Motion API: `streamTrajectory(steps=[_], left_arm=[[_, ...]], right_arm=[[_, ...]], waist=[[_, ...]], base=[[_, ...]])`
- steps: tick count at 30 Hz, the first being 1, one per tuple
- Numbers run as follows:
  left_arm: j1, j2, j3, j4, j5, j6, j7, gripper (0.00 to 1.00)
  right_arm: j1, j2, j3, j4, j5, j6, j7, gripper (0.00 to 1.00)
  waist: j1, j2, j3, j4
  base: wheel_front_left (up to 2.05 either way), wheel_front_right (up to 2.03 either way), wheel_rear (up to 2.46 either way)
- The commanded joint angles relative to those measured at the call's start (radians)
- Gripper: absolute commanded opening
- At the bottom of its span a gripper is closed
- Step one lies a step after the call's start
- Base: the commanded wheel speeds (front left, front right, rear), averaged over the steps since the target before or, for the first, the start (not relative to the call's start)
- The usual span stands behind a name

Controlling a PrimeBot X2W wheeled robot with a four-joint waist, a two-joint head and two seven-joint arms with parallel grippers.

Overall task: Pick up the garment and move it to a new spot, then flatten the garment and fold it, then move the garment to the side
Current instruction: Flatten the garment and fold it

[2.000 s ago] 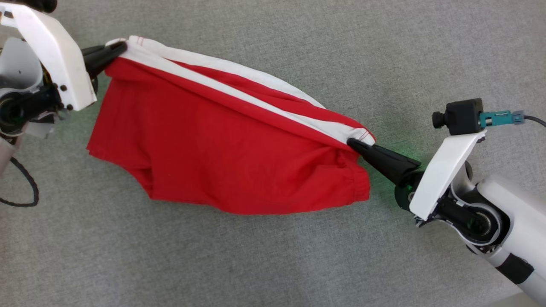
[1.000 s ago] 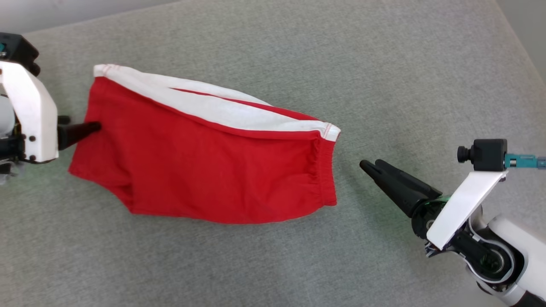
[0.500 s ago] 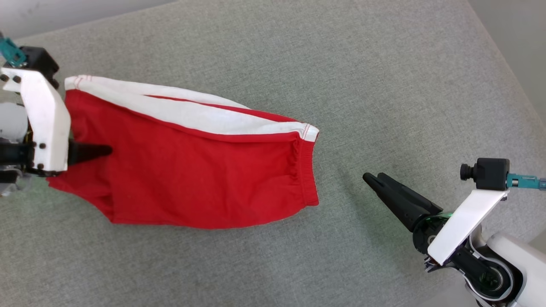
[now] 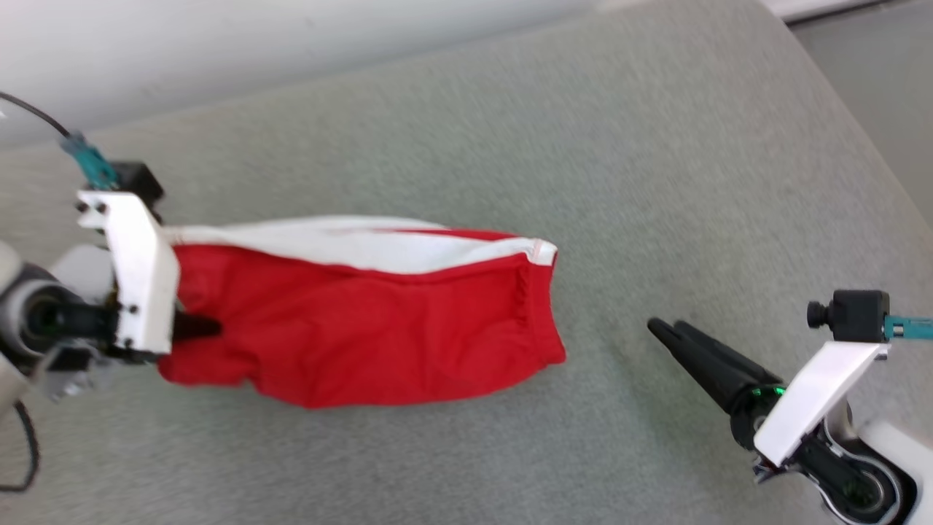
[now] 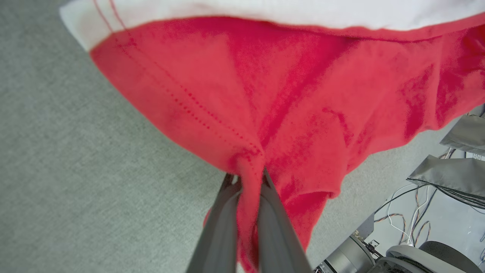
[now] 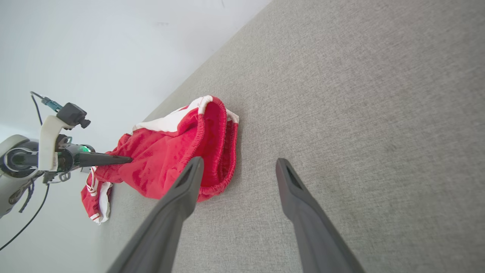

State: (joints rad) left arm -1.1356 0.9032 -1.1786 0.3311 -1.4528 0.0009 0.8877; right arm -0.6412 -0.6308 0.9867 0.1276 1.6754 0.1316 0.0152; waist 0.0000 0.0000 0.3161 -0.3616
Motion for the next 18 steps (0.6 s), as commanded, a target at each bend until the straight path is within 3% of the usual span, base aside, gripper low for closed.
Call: streamTrajectory(steps=[1, 9, 15, 17, 18], left_arm=[[0.025, -0.004, -0.002, -0.007, -0.010, 0.006, 0.004, 0.00], [0.091, 0.003, -0.002, -0.092, -0.069, 0.053, 0.005, 0.00], [0.199, 0.012, -0.018, -0.084, -0.100, 0.074, -0.050, 0.00], [0.231, 0.004, -0.017, -0.064, -0.099, 0.068, -0.094, 0.92], [0.248, 0.002, -0.021, -0.054, -0.097, 0.060, -0.109, 1.00]], right_arm=[[0.024, -0.009, 0.000, 0.007, 0.007, -0.002, 0.002, 1.00], [0.075, -0.054, 0.006, 0.019, 0.046, -0.002, 0.023, 1.00], [0.089, -0.064, 0.013, 0.019, 0.054, -0.002, 0.035, 1.00], [0.092, -0.068, 0.016, 0.020, 0.055, -0.002, 0.035, 1.00], [0.094, -0.070, 0.017, 0.020, 0.056, -0.002, 0.036, 1.00]], waist=[[0.0000, 0.0000, -0.065, 0.055], [0.0000, 0.0000, -0.152, 0.135], [0.0000, 0.0000, -0.183, 0.148], [0.0000, 0.0000, -0.194, 0.149], [0.0000, 0.0000, -0.201, 0.151]], base=[[0.00, 0.00, 0.00], [0.00, 0.00, 0.00], [0.00, 0.00, 0.00], [0.00, 0.00, 0.00], [0.00, 0.00, 0.00]])
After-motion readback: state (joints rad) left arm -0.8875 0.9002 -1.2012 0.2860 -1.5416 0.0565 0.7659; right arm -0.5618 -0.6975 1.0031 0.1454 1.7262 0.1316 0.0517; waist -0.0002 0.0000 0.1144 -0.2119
